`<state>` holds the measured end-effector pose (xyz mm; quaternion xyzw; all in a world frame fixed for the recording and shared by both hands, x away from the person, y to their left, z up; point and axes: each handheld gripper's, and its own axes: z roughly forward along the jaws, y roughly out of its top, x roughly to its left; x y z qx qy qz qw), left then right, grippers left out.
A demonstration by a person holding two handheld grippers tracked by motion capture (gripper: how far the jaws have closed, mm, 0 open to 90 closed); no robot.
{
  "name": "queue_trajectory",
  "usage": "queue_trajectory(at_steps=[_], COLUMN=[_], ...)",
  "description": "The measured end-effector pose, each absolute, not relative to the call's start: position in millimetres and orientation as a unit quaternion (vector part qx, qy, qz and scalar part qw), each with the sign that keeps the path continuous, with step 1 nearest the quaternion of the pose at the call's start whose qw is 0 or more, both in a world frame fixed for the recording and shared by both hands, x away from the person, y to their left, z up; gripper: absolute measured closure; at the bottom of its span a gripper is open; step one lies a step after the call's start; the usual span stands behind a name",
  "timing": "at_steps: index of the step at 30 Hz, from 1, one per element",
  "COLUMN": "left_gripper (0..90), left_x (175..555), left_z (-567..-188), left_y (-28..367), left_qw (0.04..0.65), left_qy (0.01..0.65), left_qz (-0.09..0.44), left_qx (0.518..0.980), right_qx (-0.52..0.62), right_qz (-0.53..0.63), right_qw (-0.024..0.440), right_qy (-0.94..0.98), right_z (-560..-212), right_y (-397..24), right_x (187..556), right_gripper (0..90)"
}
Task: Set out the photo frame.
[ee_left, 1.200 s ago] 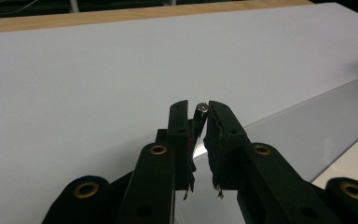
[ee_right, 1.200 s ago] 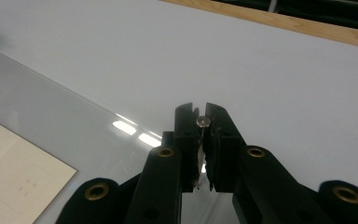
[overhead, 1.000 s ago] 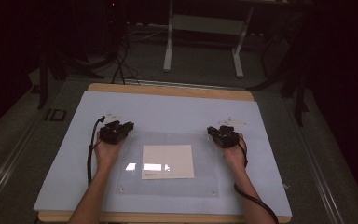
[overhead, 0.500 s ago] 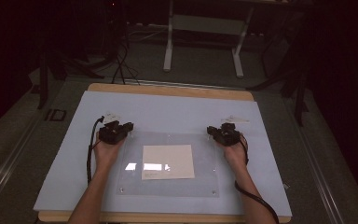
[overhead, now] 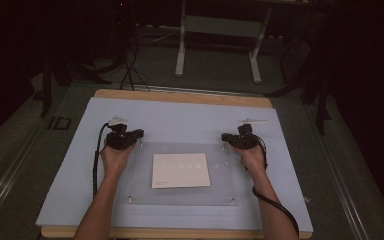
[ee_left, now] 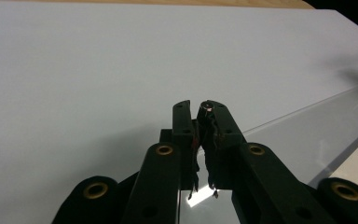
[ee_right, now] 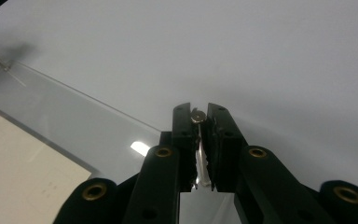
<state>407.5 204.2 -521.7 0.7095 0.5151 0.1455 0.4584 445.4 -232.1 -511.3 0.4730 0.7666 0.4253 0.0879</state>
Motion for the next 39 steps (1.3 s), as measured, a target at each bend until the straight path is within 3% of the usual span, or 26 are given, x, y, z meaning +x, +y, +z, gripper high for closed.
queue_trajectory(at_steps=[8, 17, 27, 39], left_gripper=[83.3, 84.1, 83.6, 83.4], left_x=[419.0, 436.8, 440.5, 440.7], left_z=[-522.4, -514.7, -514.4, -515.8], left_y=[204.0, 197.2, 198.1, 199.2], left_qw=[0.466, 0.422, 0.418, 0.423], left_qy=[0.553, 0.599, 0.609, 0.606], left_qz=[0.117, 0.092, 0.077, 0.073], left_qx=[0.681, 0.674, 0.67, 0.67], right_qx=[0.486, 0.506, 0.498, 0.429], right_qz=[0.402, 0.386, 0.401, 0.438], right_qw=[0.083, 0.066, 0.111, 0.123], right_qy=[0.772, 0.769, 0.761, 0.781], right_z=[-506.2, -503.7, -480.8, -448.4], right_y=[-227.6, -225.4, -232.2, -225.3], right_x=[458.6, 472.1, 460.1, 410.0], right_gripper=[84.6, 84.5, 66.1, 60.9])
